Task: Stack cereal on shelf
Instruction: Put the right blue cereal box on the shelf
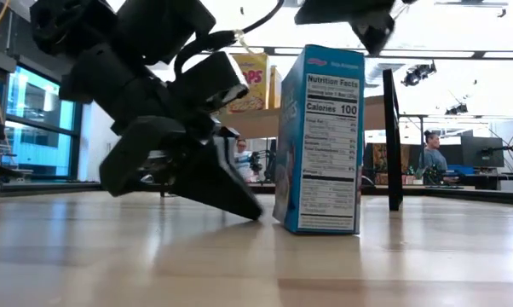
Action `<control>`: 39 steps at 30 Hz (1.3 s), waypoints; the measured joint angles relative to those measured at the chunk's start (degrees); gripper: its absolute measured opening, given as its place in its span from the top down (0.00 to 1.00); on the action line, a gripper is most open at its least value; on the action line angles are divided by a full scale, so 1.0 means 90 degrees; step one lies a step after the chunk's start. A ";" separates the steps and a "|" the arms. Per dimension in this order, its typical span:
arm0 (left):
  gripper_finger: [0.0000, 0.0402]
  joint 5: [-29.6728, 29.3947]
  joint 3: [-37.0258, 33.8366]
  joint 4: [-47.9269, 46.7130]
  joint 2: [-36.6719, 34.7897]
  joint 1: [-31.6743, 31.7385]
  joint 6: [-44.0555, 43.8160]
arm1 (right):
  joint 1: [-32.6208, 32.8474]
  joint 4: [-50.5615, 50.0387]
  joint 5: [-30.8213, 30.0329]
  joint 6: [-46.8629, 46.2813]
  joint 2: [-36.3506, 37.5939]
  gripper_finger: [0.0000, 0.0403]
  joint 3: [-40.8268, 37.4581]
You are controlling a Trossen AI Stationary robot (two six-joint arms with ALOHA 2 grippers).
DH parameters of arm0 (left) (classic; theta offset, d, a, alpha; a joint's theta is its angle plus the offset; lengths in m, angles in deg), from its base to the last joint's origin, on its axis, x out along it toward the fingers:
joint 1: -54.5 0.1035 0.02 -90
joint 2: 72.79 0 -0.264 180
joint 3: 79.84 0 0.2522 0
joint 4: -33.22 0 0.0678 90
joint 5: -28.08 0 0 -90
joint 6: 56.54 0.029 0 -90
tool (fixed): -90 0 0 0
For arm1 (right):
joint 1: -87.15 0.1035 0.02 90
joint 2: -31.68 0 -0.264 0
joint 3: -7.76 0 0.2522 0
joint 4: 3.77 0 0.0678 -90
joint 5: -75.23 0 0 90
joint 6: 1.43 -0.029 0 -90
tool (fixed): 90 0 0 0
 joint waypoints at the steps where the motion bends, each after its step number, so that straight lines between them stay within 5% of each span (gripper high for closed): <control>1: 1.00 0.0042 -0.0010 -0.0171 -0.0138 0.0022 0.0041 | 0.0000 0.0190 -0.0081 0.0166 0.0000 1.00 0.0000; 9: 1.00 0.0177 -0.0106 -0.1878 -0.1324 0.0089 0.0118 | -0.0109 0.1407 -0.0067 0.0479 0.0000 1.00 0.0000; 12: 1.00 0.0220 -0.0466 -0.1921 -0.1913 0.0089 0.0214 | -0.0291 0.1367 -0.0166 0.0124 -0.0002 0.98 0.0094; 16: 1.00 0.0232 -0.1105 -0.1646 -0.3131 0.0132 0.0233 | -0.0517 0.1021 0.0556 -0.0280 -0.0002 0.86 0.0551; 27: 1.00 0.0261 -0.1731 -0.0960 -0.5623 0.0332 0.0286 | -0.0325 -0.2255 0.0466 0.0058 -0.0176 0.38 0.3034; 33: 1.00 0.0278 -0.1557 -0.0988 -0.6215 0.0324 0.0328 | -0.0255 -0.4606 0.0543 -0.1379 -0.0987 0.33 0.4834; 39: 1.00 0.0262 -0.1528 -0.1173 -0.6480 0.0324 0.0328 | -0.0083 -0.8163 0.0909 -0.2451 -0.2693 0.33 0.7835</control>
